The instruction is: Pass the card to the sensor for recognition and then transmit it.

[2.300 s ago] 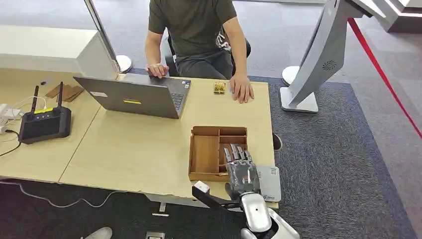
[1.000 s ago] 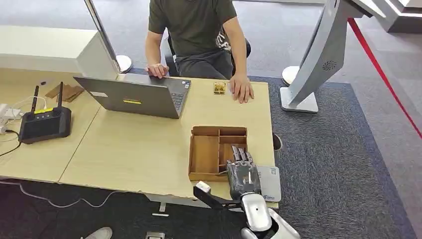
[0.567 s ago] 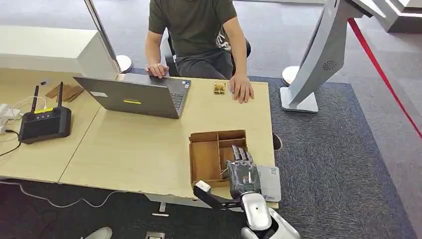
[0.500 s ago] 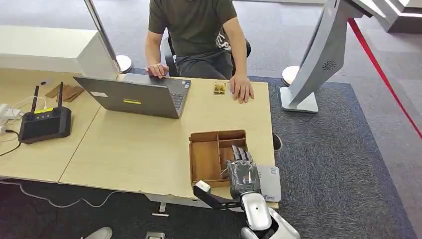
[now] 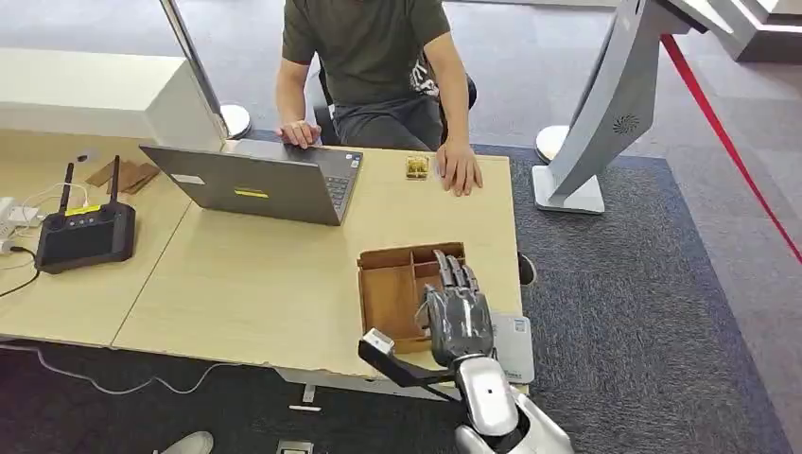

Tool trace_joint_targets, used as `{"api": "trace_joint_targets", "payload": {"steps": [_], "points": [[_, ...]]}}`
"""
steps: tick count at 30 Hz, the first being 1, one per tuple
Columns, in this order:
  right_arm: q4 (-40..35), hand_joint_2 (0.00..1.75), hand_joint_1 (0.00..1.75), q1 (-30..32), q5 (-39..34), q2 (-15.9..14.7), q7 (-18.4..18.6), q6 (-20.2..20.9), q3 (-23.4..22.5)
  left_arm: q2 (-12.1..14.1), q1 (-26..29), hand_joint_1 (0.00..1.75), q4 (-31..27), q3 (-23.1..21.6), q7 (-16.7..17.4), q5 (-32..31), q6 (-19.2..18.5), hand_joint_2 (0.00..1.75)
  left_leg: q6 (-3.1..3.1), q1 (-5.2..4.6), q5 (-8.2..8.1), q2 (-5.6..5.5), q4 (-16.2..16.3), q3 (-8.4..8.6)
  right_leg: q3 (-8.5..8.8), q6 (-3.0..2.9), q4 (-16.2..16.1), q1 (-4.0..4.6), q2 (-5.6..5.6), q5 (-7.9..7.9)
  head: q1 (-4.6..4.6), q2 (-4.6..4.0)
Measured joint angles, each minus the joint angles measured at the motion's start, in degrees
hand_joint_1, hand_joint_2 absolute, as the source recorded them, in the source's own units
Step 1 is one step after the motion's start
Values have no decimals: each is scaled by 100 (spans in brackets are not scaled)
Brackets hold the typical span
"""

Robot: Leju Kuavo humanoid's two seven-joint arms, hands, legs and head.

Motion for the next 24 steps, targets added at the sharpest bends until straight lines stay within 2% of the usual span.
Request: {"api": "trace_joint_targets", "payload": {"steps": [9,24], "points": [[-450,175,175,-7,2,-105,2,0,-6,0,2,0,0,0,-2,0,-20,175,0,0,0,0,0,-1,0,0,0,0,0,0,-2,0],[-690,175,175,-6,2,-177,2,0,-6,0,2,0,0,0,-2,0,-20,175,0,0,0,0,0,-1,-1,0,0,0,0,0,0,0]]}}
